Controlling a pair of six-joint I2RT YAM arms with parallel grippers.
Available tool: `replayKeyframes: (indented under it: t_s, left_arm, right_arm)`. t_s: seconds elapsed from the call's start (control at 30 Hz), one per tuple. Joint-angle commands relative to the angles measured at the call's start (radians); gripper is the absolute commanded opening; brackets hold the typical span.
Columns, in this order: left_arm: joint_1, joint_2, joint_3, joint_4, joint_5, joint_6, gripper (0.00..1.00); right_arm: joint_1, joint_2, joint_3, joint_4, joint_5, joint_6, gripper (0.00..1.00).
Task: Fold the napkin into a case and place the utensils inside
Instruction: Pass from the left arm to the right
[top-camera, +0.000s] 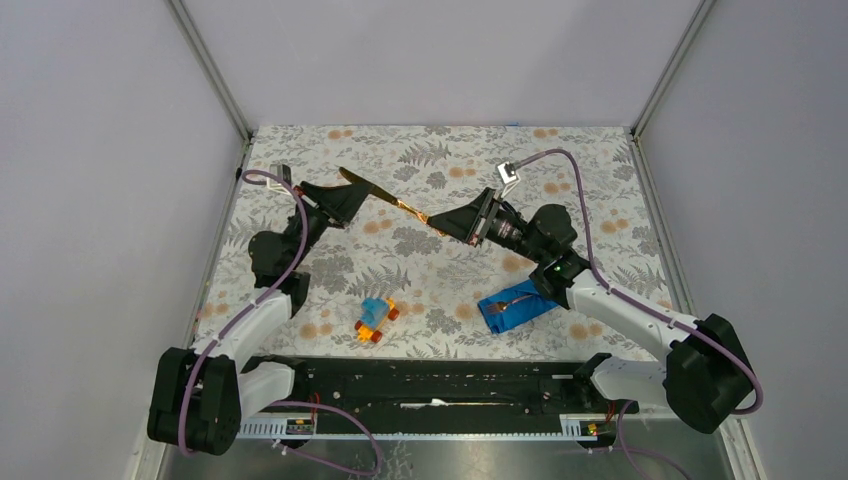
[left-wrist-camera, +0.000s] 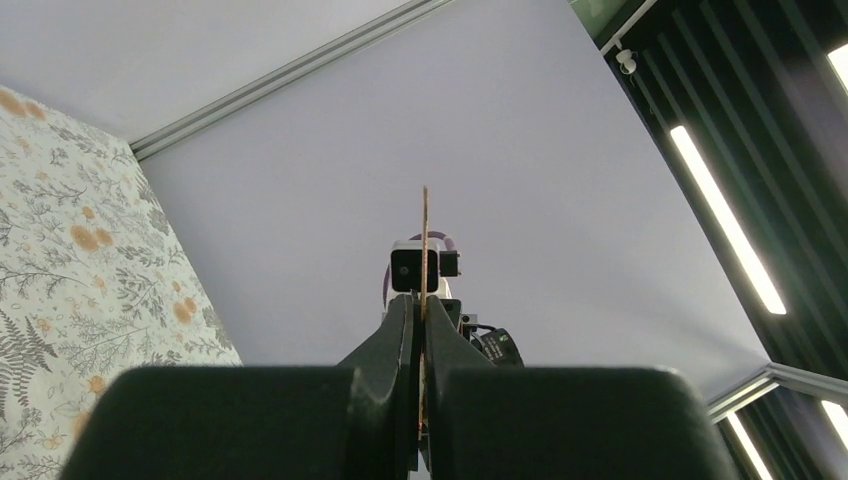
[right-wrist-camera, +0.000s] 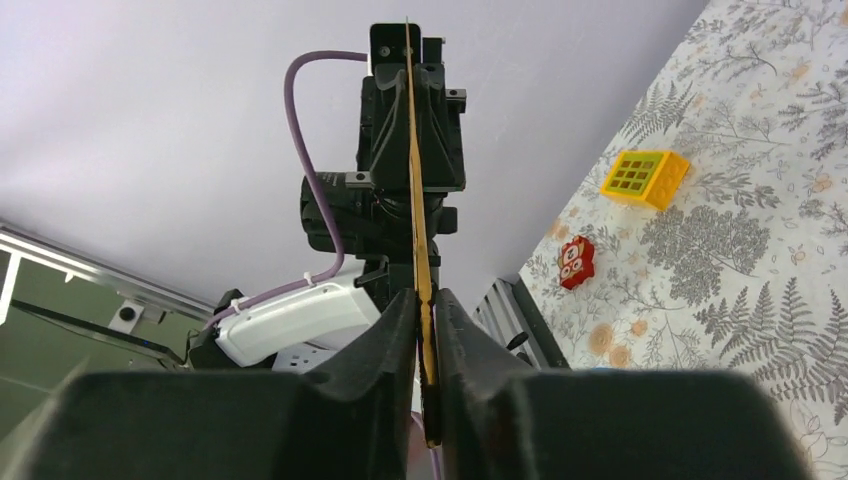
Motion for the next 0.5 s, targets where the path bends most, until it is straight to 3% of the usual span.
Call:
replayKeyframes:
  t_s: [0.0, 0.03, 0.07, 0.13, 0.2, 0.23, 0.33, 0.47]
  left_arm:
    - [0.0, -0.038, 0.003, 0.072, -0.042, -0.011, 0.0]
    - [0.0, -0.041, 0.008, 0.056, -0.03, -0.001, 0.0]
    - [0.001, -0.047, 0.016, 0.015, -0.013, 0.022, 0.06]
    - [0.011, -0.095, 0.044, -0.165, 0.035, 0.124, 0.37]
    - [0.016, -0.174, 0.115, -0.545, 0.04, 0.326, 0.53]
    - [0.017, -0.216, 0.175, -0.837, 0.004, 0.448, 0.59]
    - [0.018, -0.318, 0.302, -1.276, -0.182, 0.724, 0.74]
    - [0.018, -0.39, 0.398, -1.466, -0.274, 0.955, 0.77]
  right_arm:
    - [0.012, 0.005, 0.017, 0.075, 0.016, 0.006, 0.1]
    - [0.012, 0.009, 0.027, 0.061, 0.006, 0.0, 0.01]
    - [0.011, 0.014, 0.044, 0.036, -0.014, -0.017, 0.0]
    - [0.0, 0.009, 0.077, -0.048, -0.05, -0.077, 0.0]
    - [-0.031, 0.005, 0.119, -0.189, -0.092, -0.155, 0.0]
    - [-0.063, 0.002, 0.129, -0.239, -0.132, -0.185, 0.0]
    - [-0.137, -0.001, 0.178, -0.427, -0.285, -0.318, 0.0]
    - [-0.165, 0.006, 0.279, -0.832, -0.404, -0.629, 0.0]
